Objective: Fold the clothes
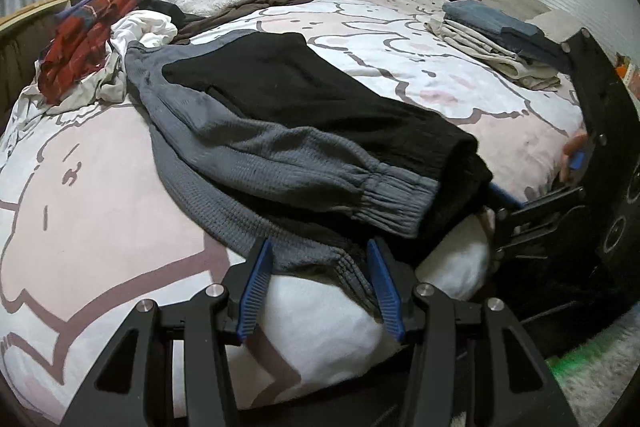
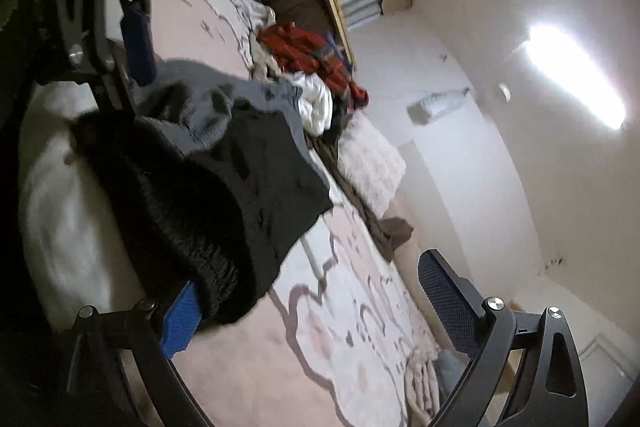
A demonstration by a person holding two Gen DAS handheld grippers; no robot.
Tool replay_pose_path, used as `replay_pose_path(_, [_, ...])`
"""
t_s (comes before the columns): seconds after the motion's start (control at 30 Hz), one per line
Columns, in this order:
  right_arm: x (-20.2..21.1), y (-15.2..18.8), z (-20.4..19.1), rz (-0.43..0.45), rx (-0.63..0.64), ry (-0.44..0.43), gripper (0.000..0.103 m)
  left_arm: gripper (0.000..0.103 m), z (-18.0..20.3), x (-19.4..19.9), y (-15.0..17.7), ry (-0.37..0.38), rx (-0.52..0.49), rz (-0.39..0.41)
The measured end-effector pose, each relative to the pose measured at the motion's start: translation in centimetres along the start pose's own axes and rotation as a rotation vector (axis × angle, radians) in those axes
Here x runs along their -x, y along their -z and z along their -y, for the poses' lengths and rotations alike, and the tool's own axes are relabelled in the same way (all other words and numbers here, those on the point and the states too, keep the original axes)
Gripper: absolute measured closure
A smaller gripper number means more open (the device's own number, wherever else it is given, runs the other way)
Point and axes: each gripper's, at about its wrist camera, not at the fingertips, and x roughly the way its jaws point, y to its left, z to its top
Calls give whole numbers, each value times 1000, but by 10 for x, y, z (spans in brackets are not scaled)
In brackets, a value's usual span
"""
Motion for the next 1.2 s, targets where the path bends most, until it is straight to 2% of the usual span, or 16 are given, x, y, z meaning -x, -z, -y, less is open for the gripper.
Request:
replay_pose_path(0.23, [-4,-25,6,49,-65,-23,5,54,-17,44,-23,31,82,113])
replay_pose_path(0.3, [-4,-32,4,66,-73,-24,5,54,-17,47,-36,44,79,138])
replay_pose_path(0.37, [-3,-37,2,80,-77,-29,5,54,-12,35,-48,45,45,119])
replay_pose_path(0.43, [-3,-38,-2,84,-65,-40,5,54,0,11,-52,10,-43,41])
replay_pose_path(0.57, [-7,-31,-15,44,-15,-63,5,54,14,-26,-37,-20,-154,-89])
replay_pose_path(0.73, [-2,-12,-27,21,36,-19,4,54,9,-25,-32,-12,-144,-87])
replay_pose_path(0.9, [0,-8,-23,0,71,43,0,53,11,-24,-26,-28,-184,-72])
replay_pose_path(1.13, [1,4,-1,-73,9,-119,0,53,5,-26,-21,-21,-171,-58])
replay_pose_path(1.2, [2,4,14,-85,-55,-220,0,53,2,-25,-21,-14,-147,-53])
